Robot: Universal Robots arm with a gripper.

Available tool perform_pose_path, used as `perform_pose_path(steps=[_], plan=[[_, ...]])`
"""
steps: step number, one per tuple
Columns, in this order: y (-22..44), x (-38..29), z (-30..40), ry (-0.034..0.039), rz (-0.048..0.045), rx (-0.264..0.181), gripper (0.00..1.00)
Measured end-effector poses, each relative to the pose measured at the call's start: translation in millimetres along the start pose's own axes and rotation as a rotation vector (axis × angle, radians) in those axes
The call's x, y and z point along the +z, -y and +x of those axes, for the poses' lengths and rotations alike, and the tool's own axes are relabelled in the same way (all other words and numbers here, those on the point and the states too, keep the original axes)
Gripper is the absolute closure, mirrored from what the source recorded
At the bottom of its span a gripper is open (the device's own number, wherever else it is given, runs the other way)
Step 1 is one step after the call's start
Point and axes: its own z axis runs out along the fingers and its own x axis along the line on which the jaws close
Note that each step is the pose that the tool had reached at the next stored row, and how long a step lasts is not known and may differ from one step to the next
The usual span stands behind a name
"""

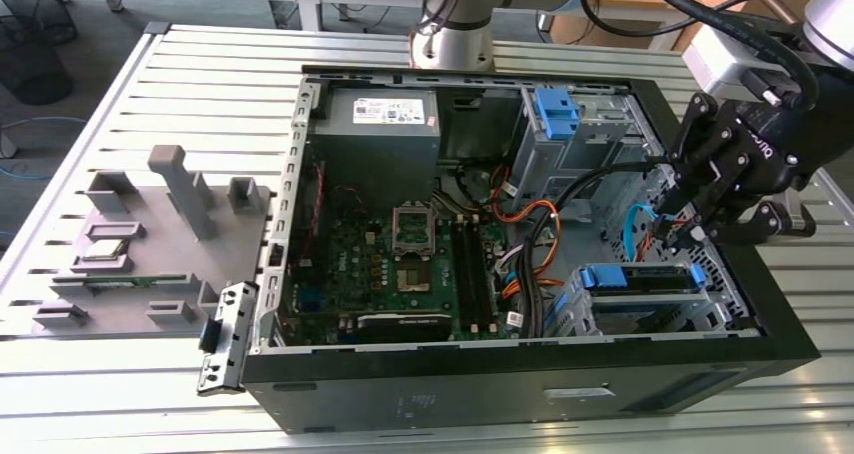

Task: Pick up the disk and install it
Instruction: 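Insert the first disk wire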

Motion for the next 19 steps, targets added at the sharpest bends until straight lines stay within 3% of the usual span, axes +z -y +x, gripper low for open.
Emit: perform_pose_path(steps=[3, 7, 9, 11, 19], plan=[[0.0, 0.0, -0.1, -0.0001, 0.0000, 0.000, 0.58], [0.0, 0.0, -0.1, 0.0000, 0.0000, 0.000, 0.78], [0.0, 0.0, -0.1, 0.0000, 0.0000, 0.000, 0.78], [0.0, 0.0, -0.2, -0.0001, 0.0000, 0.000, 0.89], [0.0, 0.0, -0.3, -0.0001, 0.0000, 0.000, 0.89]])
